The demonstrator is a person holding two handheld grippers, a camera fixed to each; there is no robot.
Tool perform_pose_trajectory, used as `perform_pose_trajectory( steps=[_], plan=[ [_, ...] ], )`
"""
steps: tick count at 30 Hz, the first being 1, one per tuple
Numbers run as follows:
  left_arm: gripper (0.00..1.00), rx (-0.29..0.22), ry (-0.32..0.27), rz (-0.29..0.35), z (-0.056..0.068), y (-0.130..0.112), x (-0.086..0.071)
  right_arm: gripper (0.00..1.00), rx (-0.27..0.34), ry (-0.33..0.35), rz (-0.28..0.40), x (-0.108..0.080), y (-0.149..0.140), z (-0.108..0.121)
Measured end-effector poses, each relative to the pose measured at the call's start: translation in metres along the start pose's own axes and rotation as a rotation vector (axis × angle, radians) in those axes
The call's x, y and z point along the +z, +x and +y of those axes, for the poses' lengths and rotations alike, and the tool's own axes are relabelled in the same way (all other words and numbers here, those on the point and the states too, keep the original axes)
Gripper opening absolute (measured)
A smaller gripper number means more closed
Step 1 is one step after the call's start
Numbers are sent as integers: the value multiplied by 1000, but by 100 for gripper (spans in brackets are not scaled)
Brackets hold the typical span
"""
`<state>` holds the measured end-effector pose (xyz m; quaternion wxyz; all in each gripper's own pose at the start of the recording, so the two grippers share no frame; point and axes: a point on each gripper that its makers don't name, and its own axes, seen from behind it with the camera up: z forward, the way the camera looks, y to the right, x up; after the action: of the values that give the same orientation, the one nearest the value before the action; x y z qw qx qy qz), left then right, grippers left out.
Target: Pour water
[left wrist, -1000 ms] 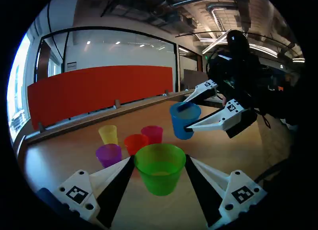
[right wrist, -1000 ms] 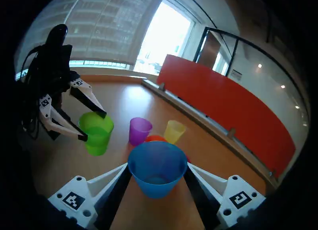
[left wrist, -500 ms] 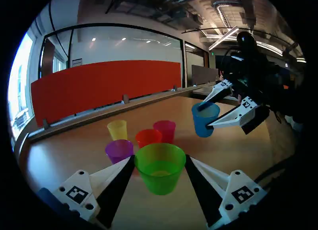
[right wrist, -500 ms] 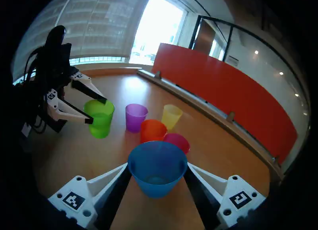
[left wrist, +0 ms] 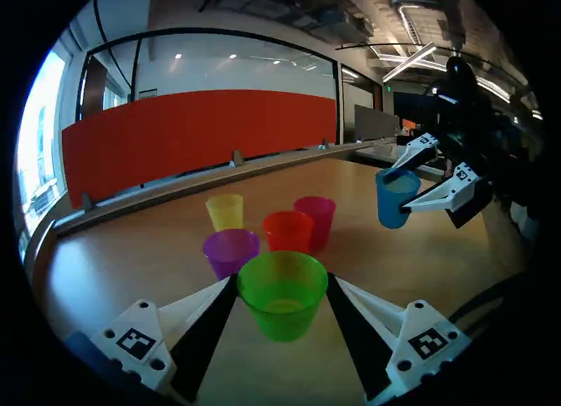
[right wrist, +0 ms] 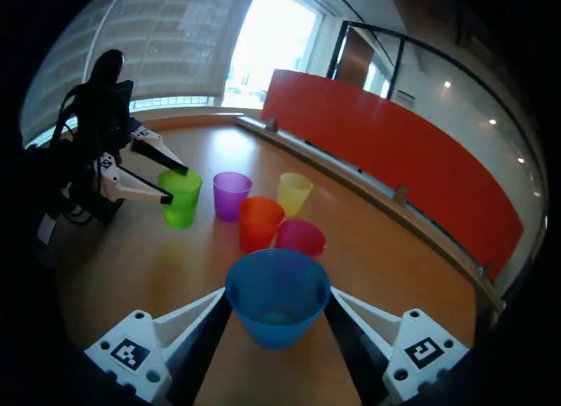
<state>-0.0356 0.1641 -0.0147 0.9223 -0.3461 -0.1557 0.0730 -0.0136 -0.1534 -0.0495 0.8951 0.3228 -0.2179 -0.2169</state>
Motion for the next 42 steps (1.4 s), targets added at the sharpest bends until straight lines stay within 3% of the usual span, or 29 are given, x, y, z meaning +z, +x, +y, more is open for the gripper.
perform_pose_trajectory(
  steps=[6,12,24,42],
  plan=[
    [90,-18,34,-26,-17,-12,5,91,12,-5,-3,-2,-2,3],
    [90,-9,51,-39,-23,-18,8,91,26,-17,-14,-2,-8,8],
    [90,-30,51,-67,-25,-26,8,91,69,-19,-41,4,-20,12],
    [91,-9,43,-103,-23,-29,7,90,92,3,-89,21,-36,8]
  ],
)
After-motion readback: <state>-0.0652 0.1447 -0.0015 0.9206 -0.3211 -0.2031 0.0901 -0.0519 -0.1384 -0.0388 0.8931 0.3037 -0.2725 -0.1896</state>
